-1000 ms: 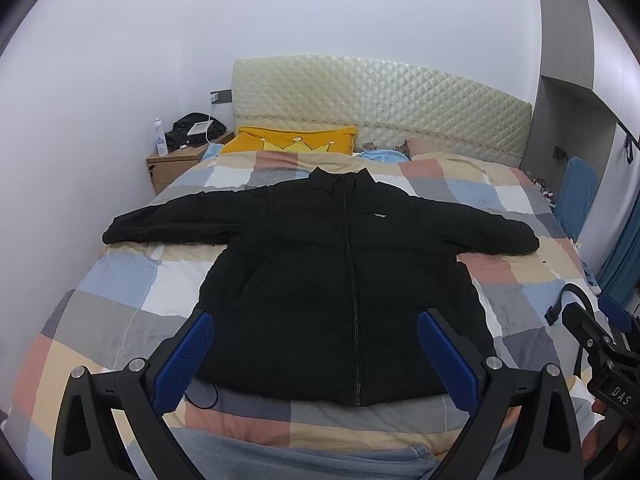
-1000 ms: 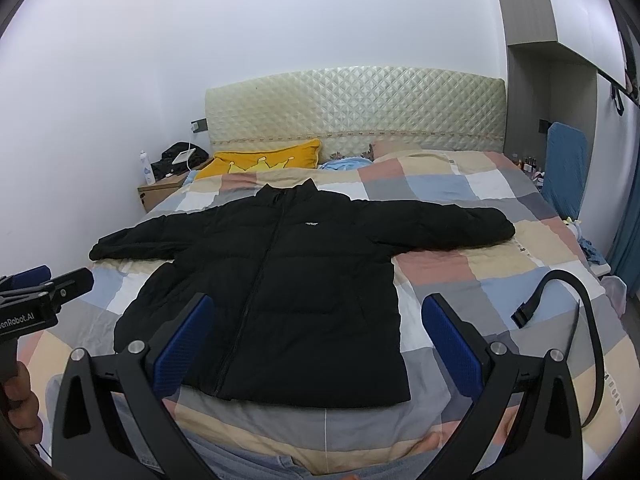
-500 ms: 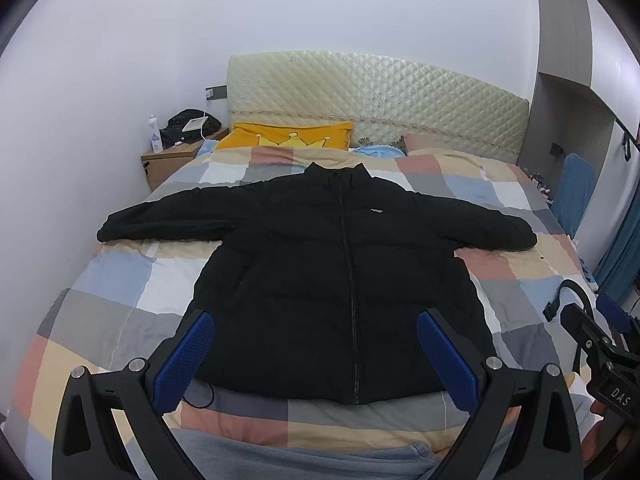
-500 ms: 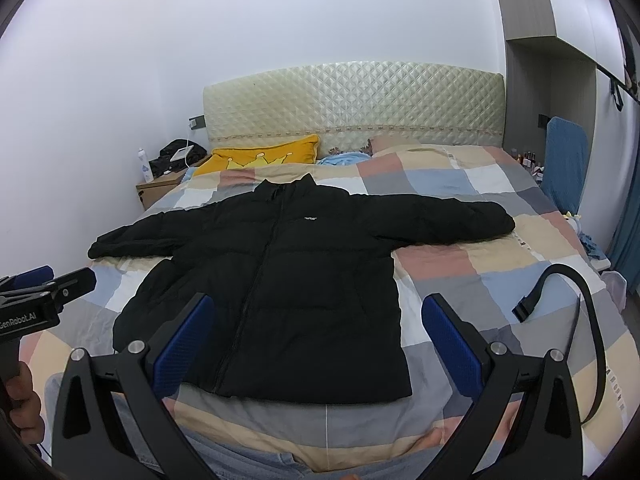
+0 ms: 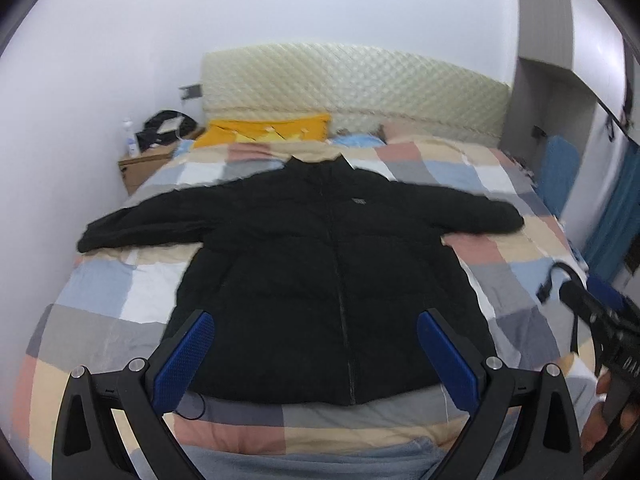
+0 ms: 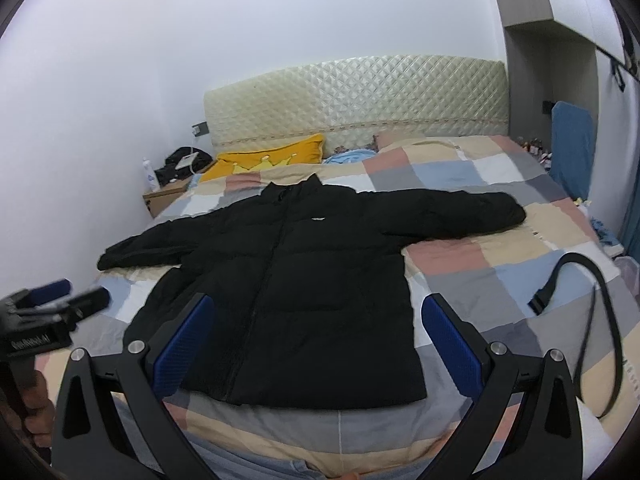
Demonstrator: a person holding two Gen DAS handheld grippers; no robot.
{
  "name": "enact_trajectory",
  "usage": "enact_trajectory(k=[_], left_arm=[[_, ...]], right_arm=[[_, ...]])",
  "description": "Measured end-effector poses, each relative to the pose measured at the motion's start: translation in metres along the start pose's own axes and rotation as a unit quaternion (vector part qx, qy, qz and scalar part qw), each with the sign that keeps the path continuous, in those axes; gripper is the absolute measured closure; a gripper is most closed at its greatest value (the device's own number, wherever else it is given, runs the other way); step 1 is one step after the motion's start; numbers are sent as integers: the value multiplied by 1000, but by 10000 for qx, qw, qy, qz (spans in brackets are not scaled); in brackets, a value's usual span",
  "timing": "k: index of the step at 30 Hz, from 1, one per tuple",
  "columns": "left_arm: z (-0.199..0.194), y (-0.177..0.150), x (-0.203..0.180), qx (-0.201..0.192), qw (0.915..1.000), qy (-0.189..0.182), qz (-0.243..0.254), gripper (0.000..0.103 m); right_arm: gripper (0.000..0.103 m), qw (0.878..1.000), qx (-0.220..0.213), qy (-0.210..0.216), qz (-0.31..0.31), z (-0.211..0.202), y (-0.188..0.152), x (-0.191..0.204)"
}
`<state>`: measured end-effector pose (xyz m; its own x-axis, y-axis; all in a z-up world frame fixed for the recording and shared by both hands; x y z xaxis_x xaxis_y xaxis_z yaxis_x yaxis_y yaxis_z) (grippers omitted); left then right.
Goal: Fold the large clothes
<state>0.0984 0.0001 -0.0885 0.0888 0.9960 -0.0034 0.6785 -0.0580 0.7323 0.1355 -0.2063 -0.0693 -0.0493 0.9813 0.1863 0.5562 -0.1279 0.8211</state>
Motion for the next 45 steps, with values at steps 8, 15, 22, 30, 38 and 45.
enact_trajectory(k=[8, 15, 22, 30, 38, 45], left_arm=[[33, -16, 34, 345, 9990, 275, -60, 0], [50, -12, 93, 399, 9968, 614, -329, 0], [92, -16, 138, 1134, 9907, 583, -471, 1], [169, -47, 190, 2287, 9581, -204, -1714, 2], [213, -74, 223, 2942, 9346, -140, -1994, 4], [248, -115, 250, 3458, 9036, -218, -2520, 5]], right_arm=[[0, 9993, 345, -161, 61, 30, -14, -28], [0, 9973, 735, -70, 56, 72, -25, -56], [0, 9876, 1547, -239, 136, 125, -40, -91], [0, 9670, 2461, 393, 537, 172, -57, -120], [1, 9437, 3157, 639, 751, 206, -82, -139], [9, 9135, 3868, 773, 999, 234, -119, -136]])
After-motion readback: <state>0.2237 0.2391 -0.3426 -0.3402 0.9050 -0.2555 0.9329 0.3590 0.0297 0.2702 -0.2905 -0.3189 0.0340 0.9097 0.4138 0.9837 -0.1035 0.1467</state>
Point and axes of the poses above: each gripper's, at about its wrist camera, not at the fingertips, and z roughly the way its jaws point, x to its left, y to its top, the point moved 7 cm from there along z, roughly the way its jaws point, and after that the axes turned 2 degrees about z, right-handed, at the moved point
